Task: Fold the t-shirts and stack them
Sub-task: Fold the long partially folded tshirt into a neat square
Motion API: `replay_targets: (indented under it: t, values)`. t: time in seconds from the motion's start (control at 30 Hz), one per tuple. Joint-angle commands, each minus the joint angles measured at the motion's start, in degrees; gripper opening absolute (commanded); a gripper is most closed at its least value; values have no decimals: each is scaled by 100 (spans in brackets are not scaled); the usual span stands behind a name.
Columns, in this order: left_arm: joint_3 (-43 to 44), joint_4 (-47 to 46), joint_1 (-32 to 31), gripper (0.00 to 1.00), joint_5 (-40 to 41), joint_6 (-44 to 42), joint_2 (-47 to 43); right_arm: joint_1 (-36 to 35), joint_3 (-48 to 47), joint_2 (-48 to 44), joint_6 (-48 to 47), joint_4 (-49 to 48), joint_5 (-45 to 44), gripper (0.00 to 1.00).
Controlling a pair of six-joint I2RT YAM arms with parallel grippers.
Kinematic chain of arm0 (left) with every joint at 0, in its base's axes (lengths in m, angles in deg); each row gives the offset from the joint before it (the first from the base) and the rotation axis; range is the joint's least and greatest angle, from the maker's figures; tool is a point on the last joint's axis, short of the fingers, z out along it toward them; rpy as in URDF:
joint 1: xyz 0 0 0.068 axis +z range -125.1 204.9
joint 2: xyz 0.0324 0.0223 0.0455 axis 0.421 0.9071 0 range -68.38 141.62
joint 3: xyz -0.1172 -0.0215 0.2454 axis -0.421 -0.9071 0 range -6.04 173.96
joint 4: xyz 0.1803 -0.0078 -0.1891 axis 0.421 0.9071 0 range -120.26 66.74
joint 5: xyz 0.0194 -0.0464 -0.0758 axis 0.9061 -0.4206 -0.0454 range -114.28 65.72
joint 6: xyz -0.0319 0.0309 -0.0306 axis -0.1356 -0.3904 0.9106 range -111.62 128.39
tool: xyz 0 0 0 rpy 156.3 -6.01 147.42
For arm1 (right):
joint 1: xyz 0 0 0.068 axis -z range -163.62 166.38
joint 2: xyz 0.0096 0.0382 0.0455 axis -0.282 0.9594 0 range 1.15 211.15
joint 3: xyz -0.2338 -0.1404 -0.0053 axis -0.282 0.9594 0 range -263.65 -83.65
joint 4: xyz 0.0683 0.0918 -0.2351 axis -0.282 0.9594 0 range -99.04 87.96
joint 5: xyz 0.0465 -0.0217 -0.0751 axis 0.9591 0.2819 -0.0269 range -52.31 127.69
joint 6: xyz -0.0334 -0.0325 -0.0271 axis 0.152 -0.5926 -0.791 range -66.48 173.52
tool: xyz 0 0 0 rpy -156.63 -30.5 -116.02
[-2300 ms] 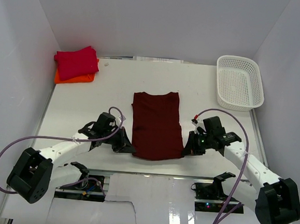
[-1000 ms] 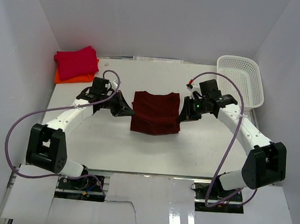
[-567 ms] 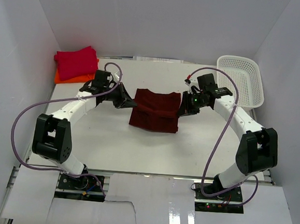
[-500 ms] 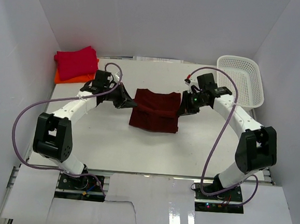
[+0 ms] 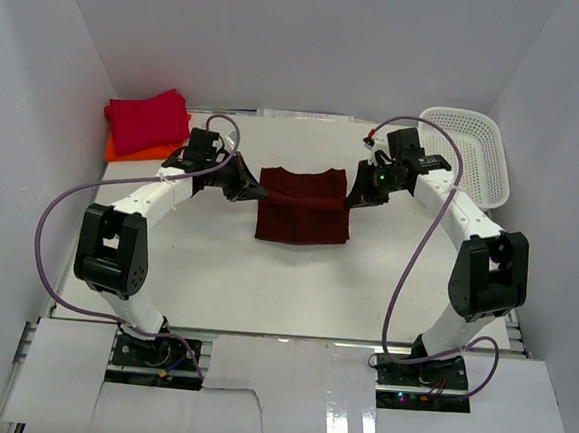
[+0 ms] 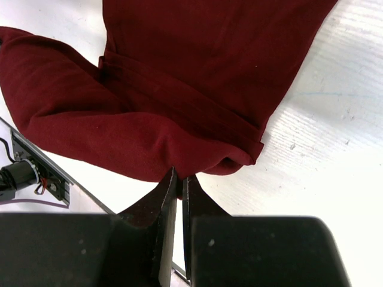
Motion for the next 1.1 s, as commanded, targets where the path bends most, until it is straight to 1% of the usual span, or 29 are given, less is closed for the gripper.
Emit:
replay_targets:
  t: [0.0, 0.27, 0.47, 0.87, 1.07]
  values:
    - [318, -150, 25, 0, 9, 35, -16, 29, -344, 80, -85, -113, 94, 8]
    - [819, -71, 51, 0, -8, 105, 221, 29, -845, 353, -68, 54, 85, 8]
    - [1013, -27, 112, 0, -17, 122, 388, 29, -1275, 608, -68, 168, 68, 8]
    - [1180, -273, 473, 0, 36, 281, 976, 205, -2373, 1627, -41, 274, 208, 8]
    - [1461, -414, 587, 0, 18, 342, 1380, 284, -2761, 2137, -59, 230, 261, 8]
